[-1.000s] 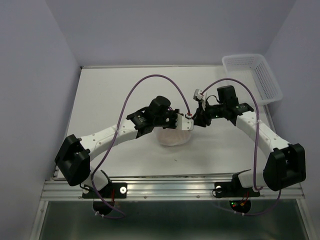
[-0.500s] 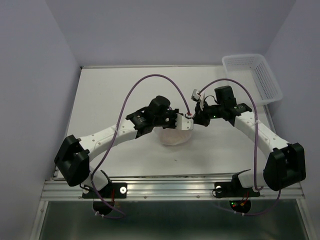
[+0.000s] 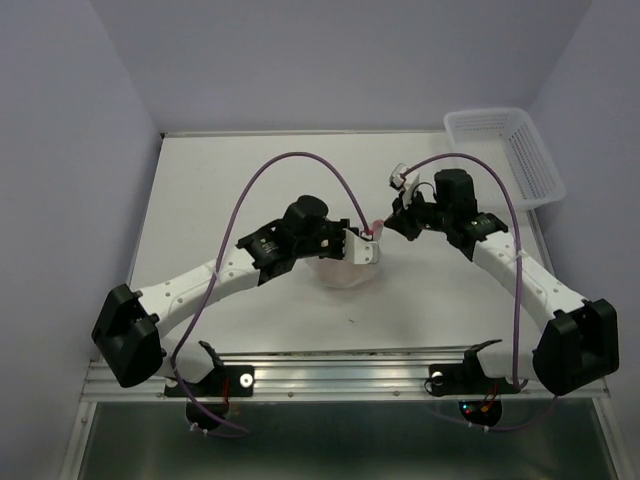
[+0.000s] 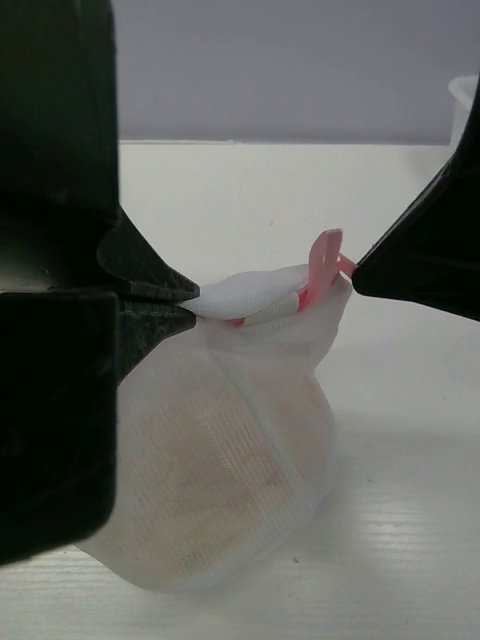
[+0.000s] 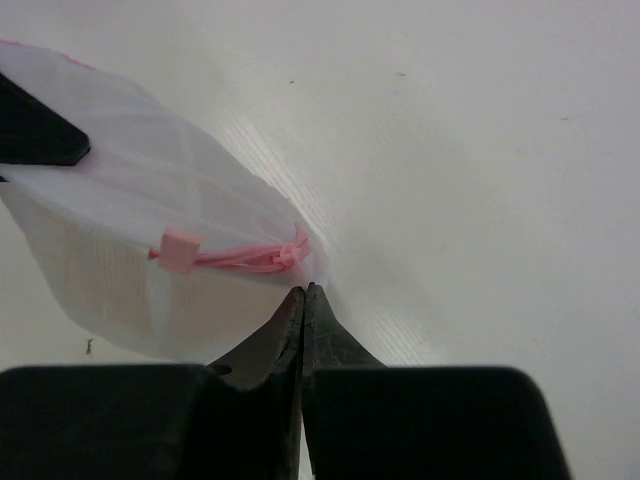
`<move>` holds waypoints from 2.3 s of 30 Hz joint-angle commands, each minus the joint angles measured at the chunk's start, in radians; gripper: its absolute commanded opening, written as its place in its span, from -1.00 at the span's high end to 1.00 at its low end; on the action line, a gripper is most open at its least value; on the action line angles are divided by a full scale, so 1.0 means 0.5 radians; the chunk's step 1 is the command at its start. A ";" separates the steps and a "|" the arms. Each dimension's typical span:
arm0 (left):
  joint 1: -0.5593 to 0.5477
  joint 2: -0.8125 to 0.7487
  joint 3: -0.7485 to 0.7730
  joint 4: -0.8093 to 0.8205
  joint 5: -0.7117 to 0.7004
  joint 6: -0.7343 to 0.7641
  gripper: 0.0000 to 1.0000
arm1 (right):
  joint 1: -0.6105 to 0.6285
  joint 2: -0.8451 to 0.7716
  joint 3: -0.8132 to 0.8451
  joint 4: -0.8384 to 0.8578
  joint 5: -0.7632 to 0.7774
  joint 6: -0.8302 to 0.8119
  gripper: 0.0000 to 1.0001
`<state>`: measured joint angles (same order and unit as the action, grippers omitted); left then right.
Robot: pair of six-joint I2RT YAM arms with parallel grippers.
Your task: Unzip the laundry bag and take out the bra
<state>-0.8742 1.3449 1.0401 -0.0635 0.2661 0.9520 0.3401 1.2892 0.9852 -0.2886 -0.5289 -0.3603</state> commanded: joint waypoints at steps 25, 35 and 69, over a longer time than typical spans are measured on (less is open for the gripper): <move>0.199 0.136 0.049 0.317 0.235 -0.077 -0.09 | -0.085 0.327 0.042 0.415 0.337 0.459 0.99; 0.193 0.161 0.077 0.590 0.121 -0.983 -0.98 | 0.136 0.210 0.100 0.191 0.410 0.953 0.99; -0.221 0.360 0.205 0.299 -0.732 -1.303 -0.57 | 0.375 -0.158 0.153 -0.165 0.582 1.503 0.99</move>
<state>-0.9855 1.5188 1.0832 0.0658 -0.0502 0.2989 0.5251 1.2381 1.0420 -0.3866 -0.2024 0.3855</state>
